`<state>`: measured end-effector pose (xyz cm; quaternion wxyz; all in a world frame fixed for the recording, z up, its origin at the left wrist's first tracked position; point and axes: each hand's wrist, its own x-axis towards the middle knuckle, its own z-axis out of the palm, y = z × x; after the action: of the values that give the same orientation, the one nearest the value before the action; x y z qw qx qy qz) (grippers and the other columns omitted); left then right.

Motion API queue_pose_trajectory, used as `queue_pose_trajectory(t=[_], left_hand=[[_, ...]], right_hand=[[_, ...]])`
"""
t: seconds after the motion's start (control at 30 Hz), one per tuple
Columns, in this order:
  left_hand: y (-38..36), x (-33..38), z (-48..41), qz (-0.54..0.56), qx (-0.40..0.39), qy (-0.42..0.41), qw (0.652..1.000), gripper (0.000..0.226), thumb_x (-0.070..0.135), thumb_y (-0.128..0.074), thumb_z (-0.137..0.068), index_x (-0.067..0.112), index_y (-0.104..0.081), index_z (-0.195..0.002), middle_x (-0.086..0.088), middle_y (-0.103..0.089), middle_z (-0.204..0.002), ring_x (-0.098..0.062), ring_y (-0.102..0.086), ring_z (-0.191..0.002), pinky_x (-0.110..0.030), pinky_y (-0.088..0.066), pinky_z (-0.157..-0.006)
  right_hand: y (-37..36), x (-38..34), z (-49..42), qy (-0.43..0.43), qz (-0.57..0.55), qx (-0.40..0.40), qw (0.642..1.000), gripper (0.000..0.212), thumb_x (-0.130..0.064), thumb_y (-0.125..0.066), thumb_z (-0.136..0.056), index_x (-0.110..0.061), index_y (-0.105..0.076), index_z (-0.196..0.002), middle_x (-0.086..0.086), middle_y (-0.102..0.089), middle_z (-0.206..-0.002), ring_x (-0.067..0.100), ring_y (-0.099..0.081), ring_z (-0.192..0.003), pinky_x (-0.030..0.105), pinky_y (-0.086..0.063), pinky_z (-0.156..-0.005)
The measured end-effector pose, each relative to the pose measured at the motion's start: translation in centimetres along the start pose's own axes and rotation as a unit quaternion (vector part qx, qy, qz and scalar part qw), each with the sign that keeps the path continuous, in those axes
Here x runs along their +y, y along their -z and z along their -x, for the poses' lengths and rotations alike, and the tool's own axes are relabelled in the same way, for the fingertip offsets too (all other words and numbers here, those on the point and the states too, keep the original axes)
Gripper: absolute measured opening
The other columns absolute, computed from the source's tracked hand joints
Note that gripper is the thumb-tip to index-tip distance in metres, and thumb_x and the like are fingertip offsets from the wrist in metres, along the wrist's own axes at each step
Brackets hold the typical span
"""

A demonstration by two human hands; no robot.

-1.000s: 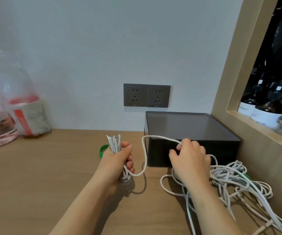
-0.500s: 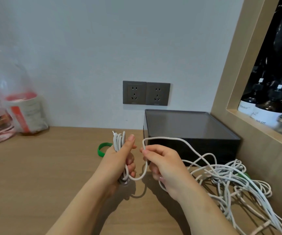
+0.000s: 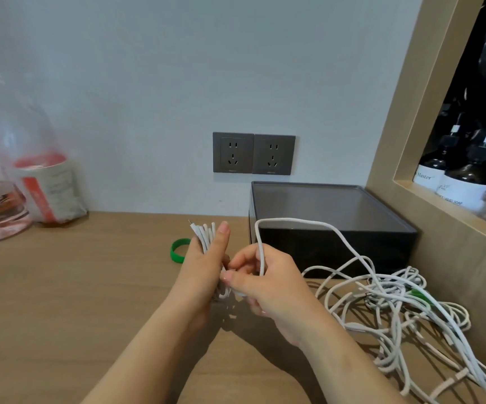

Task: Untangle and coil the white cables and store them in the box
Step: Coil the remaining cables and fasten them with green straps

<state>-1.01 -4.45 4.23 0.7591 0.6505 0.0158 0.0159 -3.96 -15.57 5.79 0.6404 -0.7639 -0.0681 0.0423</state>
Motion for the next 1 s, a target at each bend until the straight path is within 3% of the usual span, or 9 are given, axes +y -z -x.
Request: queue_pose_trajectory(t=[0.1, 0.2, 0.27, 0.37, 0.53, 0.63, 0.73, 0.87, 1.0], left_hand=[[0.0, -0.1, -0.1, 0.041, -0.023, 0.018, 0.999, 0.035, 0.055, -0.05, -0.086, 0.026, -0.055, -0.104, -0.027, -0.059, -0.114, -0.039, -0.063, -0.102, -0.044, -0.052, -0.084], [0.2, -0.3, -0.1, 0.039, -0.063, 0.023, 0.997, 0.04, 0.046, -0.056, -0.088, 0.012, -0.052, -0.11, -0.026, -0.06, -0.092, -0.028, -0.064, -0.068, -0.041, -0.054, -0.064], [0.2, -0.4, -0.1, 0.055, -0.078, 0.032, 0.995, 0.033, 0.039, -0.057, -0.09, 0.012, -0.05, -0.109, -0.017, -0.061, -0.082, -0.022, -0.061, -0.055, -0.034, -0.049, -0.053], [0.2, -0.4, 0.0, 0.094, -0.057, 0.049, 0.993, 0.032, 0.031, -0.056, -0.093, 0.007, -0.053, -0.114, -0.013, -0.059, -0.081, -0.022, -0.06, -0.062, -0.032, -0.05, -0.053], [0.1, 0.2, 0.3, 0.161, -0.021, 0.064, 0.985, 0.024, 0.034, -0.053, -0.093, 0.011, -0.058, -0.088, -0.004, -0.055, -0.066, -0.016, -0.055, -0.051, -0.027, -0.048, -0.047], [0.2, 0.2, 0.1, 0.177, 0.001, 0.063, 0.982, 0.031, 0.043, -0.046, -0.094, 0.015, -0.061, -0.091, -0.003, -0.056, -0.066, -0.015, -0.057, -0.054, -0.028, -0.048, -0.051], [0.1, -0.1, 0.0, 0.182, 0.036, 0.054, 0.981, 0.03, 0.038, -0.044, -0.097, 0.014, -0.06, -0.089, -0.001, -0.056, -0.061, -0.013, -0.057, -0.05, -0.026, -0.049, -0.047], [0.2, 0.0, -0.4, 0.187, 0.086, 0.018, 0.978, 0.023, 0.032, -0.046, -0.098, 0.013, -0.057, -0.088, -0.001, -0.05, -0.056, -0.012, -0.054, -0.046, -0.026, -0.047, -0.042], [0.2, 0.5, -0.6, 0.289, 0.066, 0.068, 0.953, 0.018, 0.027, -0.051, -0.096, 0.013, -0.055, -0.085, 0.004, -0.042, -0.047, -0.007, -0.044, -0.037, -0.019, -0.043, -0.037]], right_hand=[[0.0, 0.3, 0.0, 0.029, 0.045, 0.011, 0.998, 0.013, -0.016, -0.071, -0.081, -0.017, -0.059, -0.084, 0.003, -0.059, -0.067, 0.005, -0.049, -0.039, 0.019, -0.044, -0.043], [0.0, 0.5, 0.0, 0.041, 0.056, 0.02, 0.997, 0.012, -0.015, -0.07, -0.083, -0.016, -0.057, -0.082, 0.002, -0.059, -0.064, 0.006, -0.051, -0.041, 0.02, -0.048, -0.045], [0.1, 0.5, 0.0, 0.05, 0.061, 0.021, 0.997, 0.012, -0.014, -0.07, -0.083, -0.016, -0.058, -0.081, 0.001, -0.058, -0.064, 0.007, -0.052, -0.043, 0.02, -0.048, -0.045], [0.1, 0.6, 0.0, 0.066, 0.098, 0.018, 0.993, 0.013, -0.019, -0.07, -0.082, -0.019, -0.059, -0.078, -0.001, -0.061, -0.069, 0.006, -0.054, -0.046, 0.018, -0.048, -0.045], [0.3, 0.7, 0.0, 0.069, 0.15, -0.004, 0.986, 0.016, -0.018, -0.07, -0.082, -0.023, -0.057, -0.073, -0.02, -0.057, -0.078, 0.001, -0.06, -0.068, 0.011, -0.047, -0.051], [0.1, 0.8, 0.0, 0.076, 0.177, -0.006, 0.981, 0.02, -0.02, -0.071, -0.082, -0.026, -0.056, -0.069, -0.021, -0.057, -0.079, 0.0, -0.057, -0.074, 0.011, -0.046, -0.057], [-0.1, 0.9, -0.1, 0.08, 0.188, 0.007, 0.979, 0.021, -0.019, -0.071, -0.081, -0.027, -0.056, -0.069, -0.017, -0.059, -0.078, 0.002, -0.059, -0.075, 0.014, -0.047, -0.062], [0.3, 0.7, -0.2, 0.07, 0.126, 0.032, 0.989, 0.014, -0.019, -0.071, -0.081, -0.023, -0.06, -0.074, -0.007, -0.061, -0.073, 0.005, -0.056, -0.059, 0.015, -0.044, -0.052], [1.0, 0.3, -0.1, -0.005, -0.078, 0.022, 0.997, 0.006, -0.01, -0.066, -0.084, -0.011, -0.061, -0.083, -0.004, -0.053, -0.056, 0.007, -0.045, -0.046, 0.019, -0.04, -0.044]])
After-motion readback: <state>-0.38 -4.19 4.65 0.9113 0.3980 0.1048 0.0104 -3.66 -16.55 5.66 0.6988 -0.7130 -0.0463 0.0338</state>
